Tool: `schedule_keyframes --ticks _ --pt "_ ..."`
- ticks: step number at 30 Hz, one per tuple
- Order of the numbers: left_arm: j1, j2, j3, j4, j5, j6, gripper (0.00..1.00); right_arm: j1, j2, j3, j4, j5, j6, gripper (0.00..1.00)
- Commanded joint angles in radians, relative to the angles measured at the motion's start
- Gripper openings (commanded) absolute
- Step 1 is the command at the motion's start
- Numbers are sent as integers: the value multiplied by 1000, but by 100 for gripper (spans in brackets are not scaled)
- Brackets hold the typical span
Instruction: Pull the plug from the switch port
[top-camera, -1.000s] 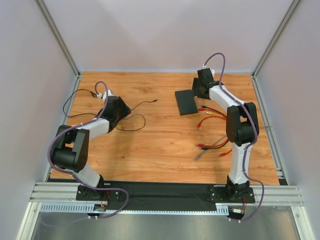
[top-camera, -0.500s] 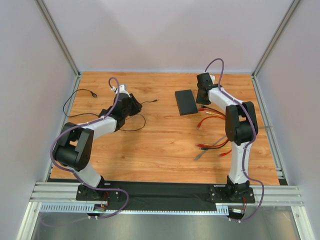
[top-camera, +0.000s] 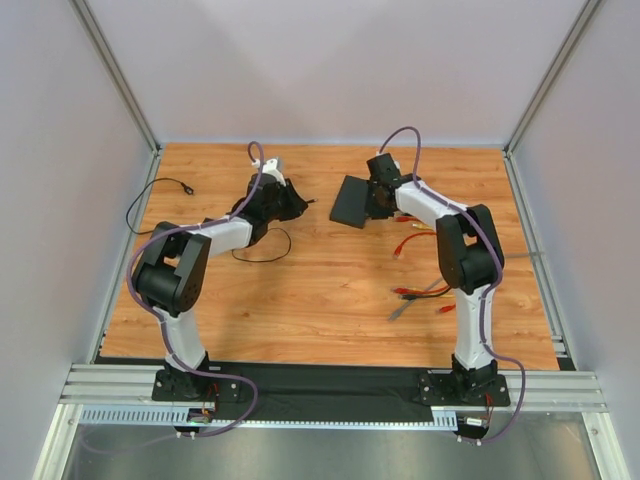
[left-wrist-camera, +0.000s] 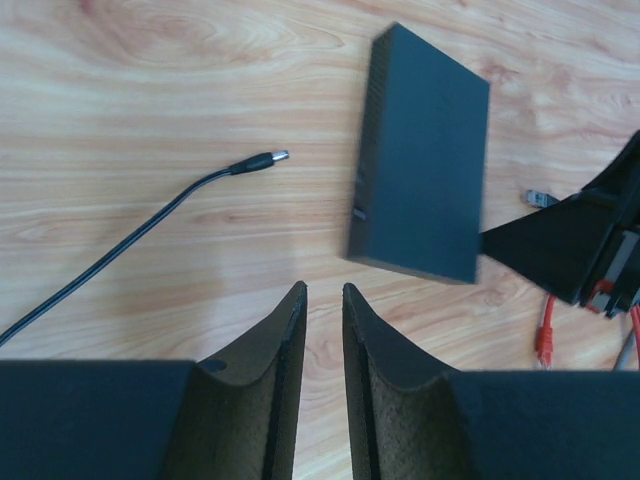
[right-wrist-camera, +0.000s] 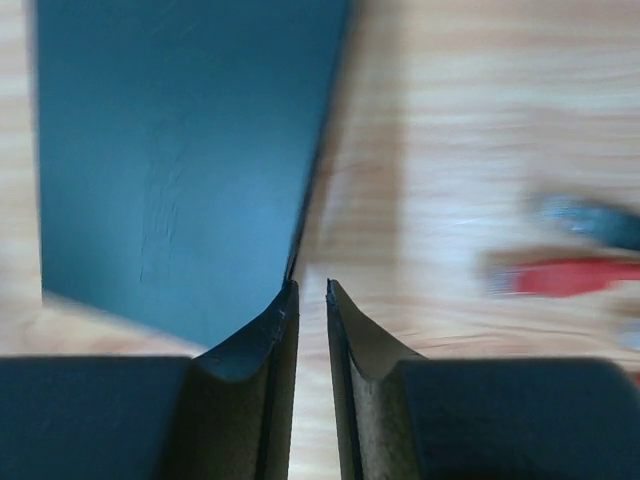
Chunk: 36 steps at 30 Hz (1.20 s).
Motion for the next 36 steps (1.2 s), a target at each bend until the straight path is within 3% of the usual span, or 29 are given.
schedule_keyframes --ticks 1,3,6,9,10,14,18,19,22,28,36 --pt "-6 26 57 0 54 43 28 53 -2 17 137 -226 59 20" --pt "-7 49 91 -47 67 74 28 60 -23 -22 185 -266 73 21" --pt "-6 58 151 -112 53 95 27 51 -62 -46 185 -179 44 26" --pt "-9 32 79 -43 28 38 26 8 -80 -66 186 -110 3 43" --pt "-12 15 32 13 12 17 26 -11 -79 -68 200 -122 2 49" --pt "-52 -3 -27 93 -30 -26 24 -86 -66 -68 275 -193 12 57" --pt "-95 33 -2 94 -35 -35 24 -138 -36 -10 334 -268 35 70" --pt "-102 44 18 87 -24 -40 24 -150 -27 10 361 -326 45 76" --pt "-104 84 44 74 -11 -56 23 -189 36 104 422 -467 110 84" --pt "-104 125 107 -6 1 -49 22 -195 228 354 389 -562 151 87" --pt "-102 124 85 -3 -25 -64 20 -190 314 426 357 -573 144 82"
